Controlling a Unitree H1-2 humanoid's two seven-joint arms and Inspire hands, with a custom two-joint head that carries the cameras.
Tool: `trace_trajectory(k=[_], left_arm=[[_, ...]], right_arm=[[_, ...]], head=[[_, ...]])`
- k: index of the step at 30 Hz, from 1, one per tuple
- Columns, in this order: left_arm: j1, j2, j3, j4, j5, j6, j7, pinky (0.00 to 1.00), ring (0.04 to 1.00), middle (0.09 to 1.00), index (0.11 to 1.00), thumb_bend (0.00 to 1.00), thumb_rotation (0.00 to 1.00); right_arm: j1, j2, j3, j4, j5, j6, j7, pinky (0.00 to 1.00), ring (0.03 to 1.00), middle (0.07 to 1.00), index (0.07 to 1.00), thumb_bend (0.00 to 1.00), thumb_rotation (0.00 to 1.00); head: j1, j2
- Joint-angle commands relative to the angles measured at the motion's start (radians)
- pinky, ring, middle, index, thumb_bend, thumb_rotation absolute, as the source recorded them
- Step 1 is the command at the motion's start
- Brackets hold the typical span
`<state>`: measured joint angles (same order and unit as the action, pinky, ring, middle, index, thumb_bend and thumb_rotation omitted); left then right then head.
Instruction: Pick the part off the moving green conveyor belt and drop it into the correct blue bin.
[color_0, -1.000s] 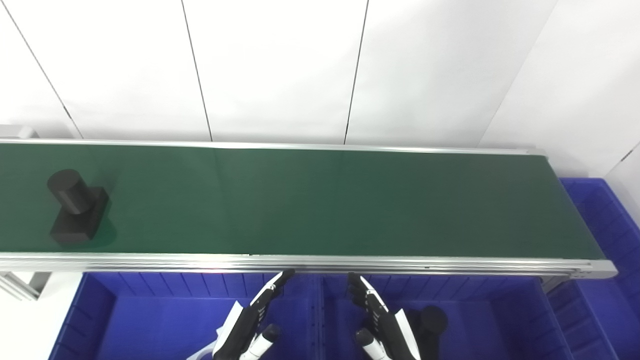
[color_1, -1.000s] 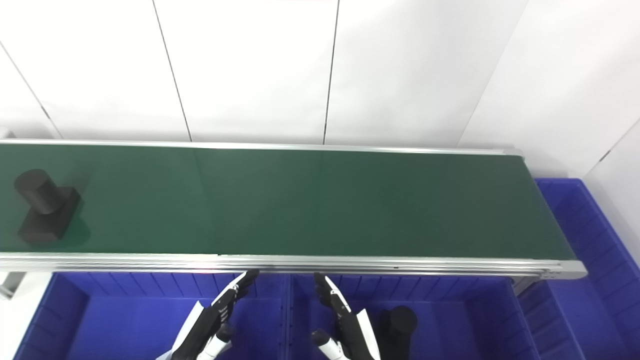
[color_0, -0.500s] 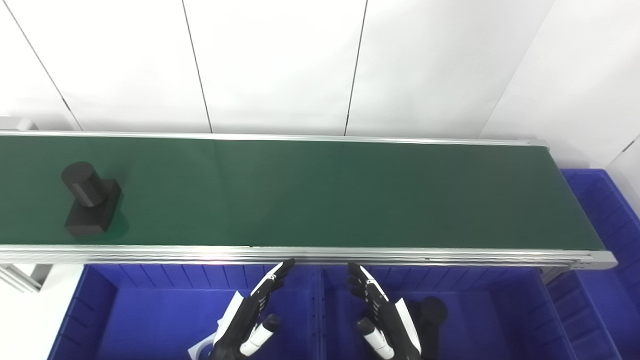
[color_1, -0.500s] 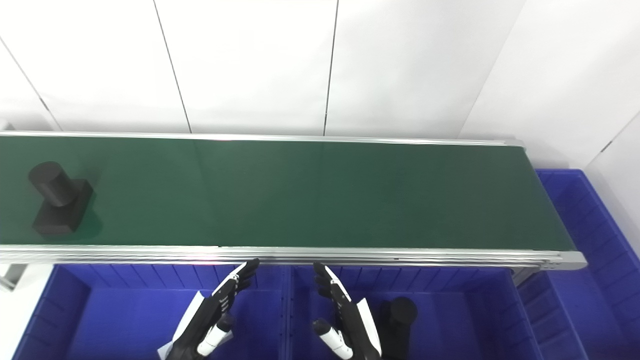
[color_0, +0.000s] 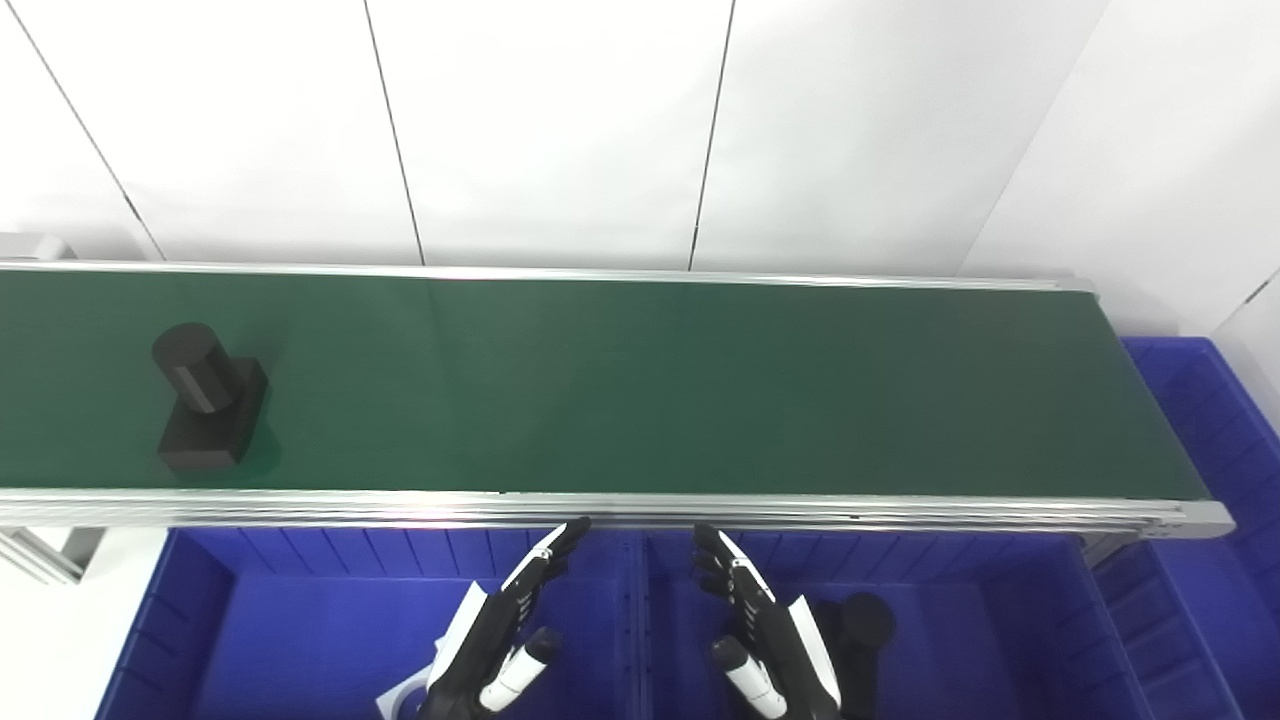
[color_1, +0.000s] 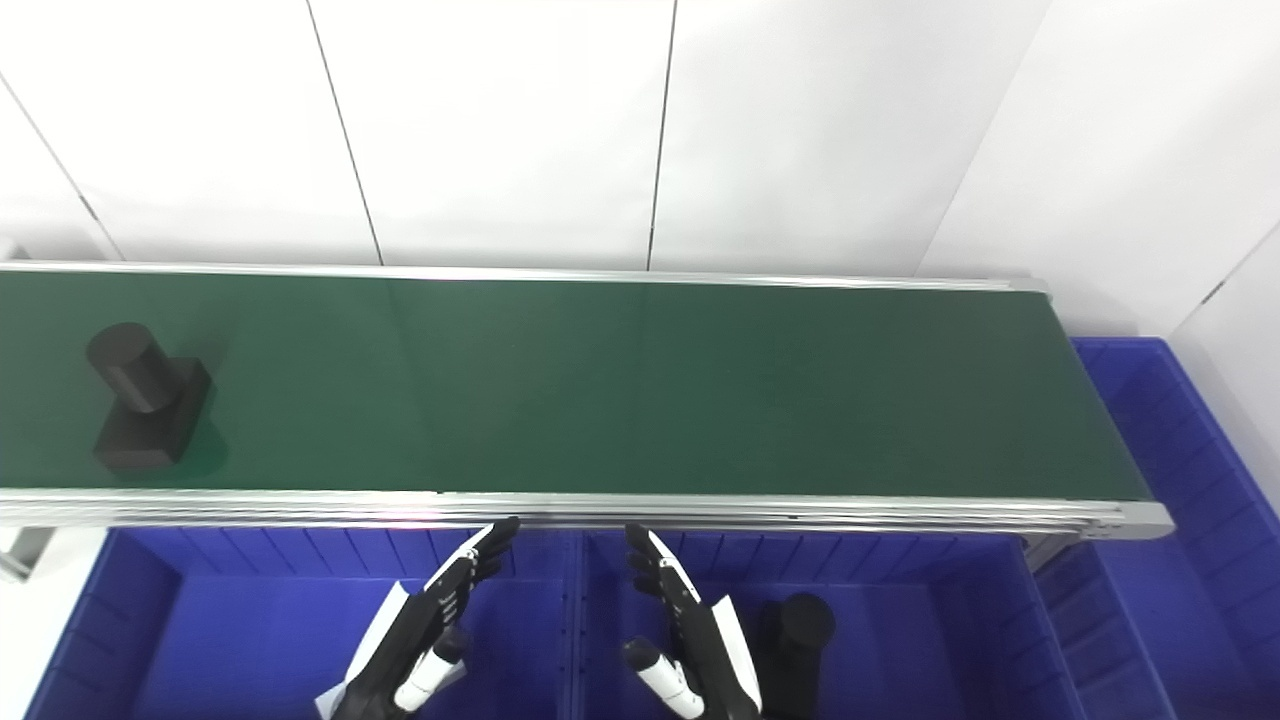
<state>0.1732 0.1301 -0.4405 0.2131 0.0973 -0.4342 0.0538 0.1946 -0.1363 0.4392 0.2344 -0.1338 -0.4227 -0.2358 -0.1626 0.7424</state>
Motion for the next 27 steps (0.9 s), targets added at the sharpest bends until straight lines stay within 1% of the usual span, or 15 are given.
trace_trajectory(k=[1,11,19,21,22,23,24,25,26,27], left_arm=[[-0.010,0.000,0.003,-0.018,0.002,-0.036,0.001,0.94,0.953,0.947,0.909,0.85,1.00],[-0.008,0.000,0.003,-0.019,0.004,-0.036,-0.002,0.94,0.958,0.951,0.911,0.86,1.00],[-0.006,-0.001,-0.001,-0.016,0.004,-0.036,0.003,0.94,0.956,0.951,0.913,0.85,1.00],[-0.004,-0.004,-0.003,-0.007,-0.001,-0.036,0.000,0.94,0.953,0.950,0.909,0.86,1.00],[-0.003,-0.005,-0.005,-0.003,-0.001,-0.036,0.000,0.94,0.952,0.949,0.909,0.84,1.00],[-0.003,-0.005,-0.008,0.003,0.002,-0.036,0.002,0.94,0.953,0.950,0.910,0.84,1.00],[-0.004,-0.005,-0.012,0.008,0.005,-0.036,0.006,0.94,0.952,0.950,0.906,0.83,1.00],[-0.005,-0.006,-0.016,0.018,0.009,-0.036,0.012,0.94,0.951,0.950,0.905,0.83,1.00],[-0.007,-0.007,-0.021,0.026,0.012,-0.036,0.020,0.93,0.949,0.948,0.902,0.83,1.00],[-0.010,-0.009,-0.027,0.035,0.015,-0.036,0.029,0.92,0.943,0.945,0.898,0.83,1.00]], right_arm=[[-0.006,0.008,-0.004,-0.027,0.001,-0.047,-0.001,0.85,0.893,0.919,0.919,0.88,0.96],[-0.008,0.007,-0.001,-0.024,-0.002,-0.047,-0.008,0.86,0.894,0.918,0.919,0.87,0.96],[-0.002,0.006,-0.004,-0.028,0.002,-0.047,-0.001,0.85,0.893,0.920,0.920,0.88,0.96],[-0.001,0.004,-0.004,-0.021,0.009,-0.047,-0.001,0.86,0.893,0.919,0.917,0.88,0.96],[0.000,0.003,-0.003,-0.017,0.012,-0.047,-0.001,0.86,0.894,0.918,0.917,0.88,0.95],[0.001,0.000,-0.002,-0.011,0.013,-0.047,-0.001,0.86,0.894,0.918,0.917,0.89,0.95],[0.001,-0.003,0.001,-0.007,0.012,-0.047,-0.003,0.86,0.897,0.920,0.919,0.89,0.95],[0.001,-0.006,0.004,0.000,0.011,-0.047,-0.008,0.86,0.897,0.920,0.920,0.89,0.95],[0.000,-0.009,0.007,0.006,0.010,-0.047,-0.012,0.86,0.898,0.921,0.920,0.88,0.95],[-0.001,-0.012,0.010,0.014,0.010,-0.047,-0.016,0.86,0.901,0.922,0.920,0.88,0.95]], head=[[0.000,0.001],[0.004,-0.002],[0.023,-0.015],[0.050,-0.057],[0.052,-0.061],[0.062,-0.080],[0.065,-0.085],[0.084,-0.113],[0.088,-0.117],[0.109,-0.144]])
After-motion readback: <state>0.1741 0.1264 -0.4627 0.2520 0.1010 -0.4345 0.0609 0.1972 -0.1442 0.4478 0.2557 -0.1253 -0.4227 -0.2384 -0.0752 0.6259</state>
